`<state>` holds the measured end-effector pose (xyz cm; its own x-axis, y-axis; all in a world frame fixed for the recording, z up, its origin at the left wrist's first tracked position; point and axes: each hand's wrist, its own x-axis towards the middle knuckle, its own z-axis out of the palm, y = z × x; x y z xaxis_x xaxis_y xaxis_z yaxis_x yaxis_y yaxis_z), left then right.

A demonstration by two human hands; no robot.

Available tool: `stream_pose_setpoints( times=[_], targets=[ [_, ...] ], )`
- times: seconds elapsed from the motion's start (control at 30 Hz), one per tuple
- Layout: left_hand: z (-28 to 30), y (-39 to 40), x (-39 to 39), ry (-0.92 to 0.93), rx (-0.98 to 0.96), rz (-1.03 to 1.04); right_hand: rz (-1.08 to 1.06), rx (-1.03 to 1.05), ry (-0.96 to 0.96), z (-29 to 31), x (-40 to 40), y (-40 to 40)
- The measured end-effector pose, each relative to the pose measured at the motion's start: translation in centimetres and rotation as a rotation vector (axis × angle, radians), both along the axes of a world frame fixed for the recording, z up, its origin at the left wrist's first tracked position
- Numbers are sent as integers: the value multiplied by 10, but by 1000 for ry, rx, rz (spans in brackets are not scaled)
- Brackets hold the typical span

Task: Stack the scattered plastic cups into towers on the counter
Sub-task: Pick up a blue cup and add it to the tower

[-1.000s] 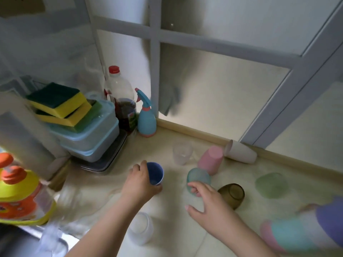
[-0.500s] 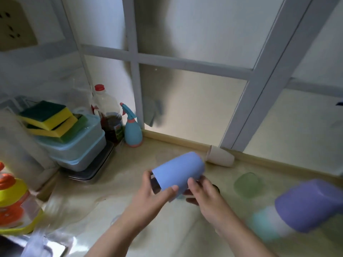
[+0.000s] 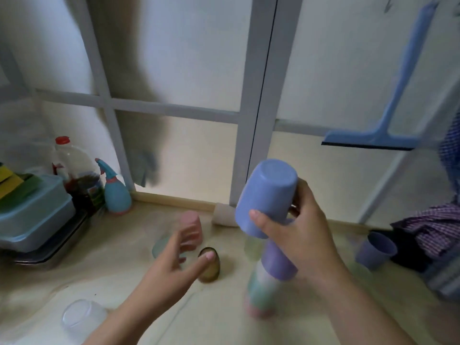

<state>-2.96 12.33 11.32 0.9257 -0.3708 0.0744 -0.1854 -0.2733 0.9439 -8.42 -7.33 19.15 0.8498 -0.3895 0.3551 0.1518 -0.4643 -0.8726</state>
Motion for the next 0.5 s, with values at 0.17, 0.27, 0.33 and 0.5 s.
stream_pose_setpoints(
  times=[0.17,0.27,0.33,0.5],
  targets=[
    [-6,-37,-21,35,0,55,-159,-100,90,0,-14,-60],
    [-13,-45,-31,57,54,57,-106,-30,216,-33,-12,-70],
    [-17,-44,-33,63,76,78,-70,-14,284,-50,-11,-68],
    [-20,-34,-24,70,109,126,-131,-96,238,-45,-9,-67]
  ],
)
